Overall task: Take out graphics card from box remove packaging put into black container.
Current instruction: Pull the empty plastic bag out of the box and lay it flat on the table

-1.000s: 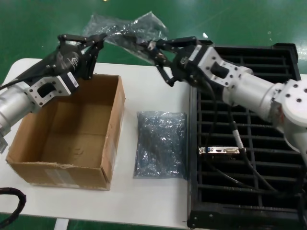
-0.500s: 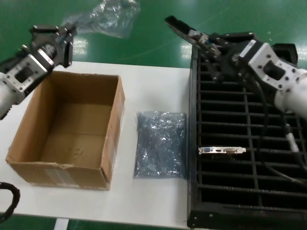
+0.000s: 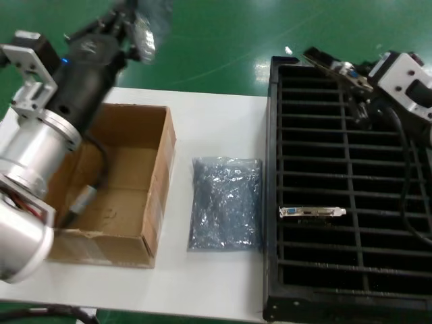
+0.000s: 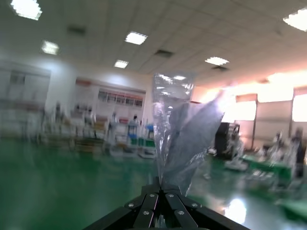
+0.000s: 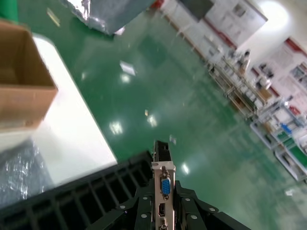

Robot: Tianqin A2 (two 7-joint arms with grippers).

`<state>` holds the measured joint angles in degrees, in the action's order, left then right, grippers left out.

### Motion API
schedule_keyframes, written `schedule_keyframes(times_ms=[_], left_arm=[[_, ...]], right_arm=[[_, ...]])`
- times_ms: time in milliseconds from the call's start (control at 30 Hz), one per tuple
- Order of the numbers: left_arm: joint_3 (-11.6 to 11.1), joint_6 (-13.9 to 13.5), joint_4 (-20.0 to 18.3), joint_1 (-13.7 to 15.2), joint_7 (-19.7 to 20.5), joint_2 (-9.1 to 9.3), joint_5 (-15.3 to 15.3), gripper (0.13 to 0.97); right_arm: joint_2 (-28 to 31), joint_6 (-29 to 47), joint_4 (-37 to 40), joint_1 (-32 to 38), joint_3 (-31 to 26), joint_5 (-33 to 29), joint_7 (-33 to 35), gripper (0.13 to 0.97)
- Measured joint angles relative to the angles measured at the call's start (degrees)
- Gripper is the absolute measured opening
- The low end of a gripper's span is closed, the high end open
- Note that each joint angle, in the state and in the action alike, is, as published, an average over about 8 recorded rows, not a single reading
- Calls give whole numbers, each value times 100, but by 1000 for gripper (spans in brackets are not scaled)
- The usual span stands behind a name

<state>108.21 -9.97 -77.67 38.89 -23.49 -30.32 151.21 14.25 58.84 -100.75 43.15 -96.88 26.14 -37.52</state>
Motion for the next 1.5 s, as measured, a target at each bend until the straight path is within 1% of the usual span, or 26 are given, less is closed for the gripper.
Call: schedule_keyframes(times_ms=[67, 133, 233, 333, 467, 567, 633, 733, 800, 833, 900, 1033, 1167, 1267, 1367, 1500], left_arm=[[247, 406, -360, -115, 514, -57, 250, 140], [491, 757, -634, -196, 1039, -123, 414, 140], [900, 1131, -891, -243, 1793, -263, 543, 140], [1440, 1387, -1018, -179, 2579, -466, 602, 140], [2350, 1579, -1052, 105, 3625, -792, 636, 139], [3091, 1658, -1025, 436, 4391, -1020, 645, 139], [3569, 1694, -986, 672, 4896, -1143, 648, 139], [4174, 1724, -891, 979, 5590, -1268, 650, 139], [4465, 1731, -806, 1121, 5961, -1313, 651, 139], [4575, 1732, -759, 1171, 6113, -1327, 651, 139], [4722, 1733, -669, 1229, 6322, -1342, 652, 139], [4867, 1730, -507, 1258, 6524, -1353, 652, 139], [4921, 1698, -384, 1242, 6598, -1349, 652, 139], [4938, 1659, -334, 1223, 6626, -1353, 652, 139], [4945, 1622, -324, 1203, 6642, -1377, 652, 139], [4950, 1581, -334, 1181, 6656, -1424, 652, 139]], right_arm=[[10, 419, -161, 115, -35, -263, -148, 199], [29, 841, -300, 245, -88, -491, -281, 199], [58, 1391, -444, 453, -190, -734, -432, 199], [77, 1886, -499, 676, -331, -902, -543, 199], [102, 2438, -445, 990, -586, -1012, -656, 199], [203, 2738, -351, 1271, -925, -971, -828, 199], [328, 2873, -282, 1497, -1248, -875, -1025, 199], [563, 2995, -184, 1879, -1829, -660, -1404, 199], [708, 3042, -121, 2142, -2221, -501, -1665, 199], [775, 3058, -88, 2277, -2422, -414, -1792, 199], [897, 3079, -23, 2543, -2812, -229, -2029, 199], [1144, 3099, 116, 3142, -3682, 282, -2509, 199], [1394, 3107, 253, 3827, -4654, 968, -3002, 199], [1516, 3109, 360, 4278, -5269, 1444, -3281, 199], [1545, 3110, 496, 4577, -5665, 1780, -3410, 199], [1467, 3111, 763, 4781, -5917, 2046, -3359, 199]])
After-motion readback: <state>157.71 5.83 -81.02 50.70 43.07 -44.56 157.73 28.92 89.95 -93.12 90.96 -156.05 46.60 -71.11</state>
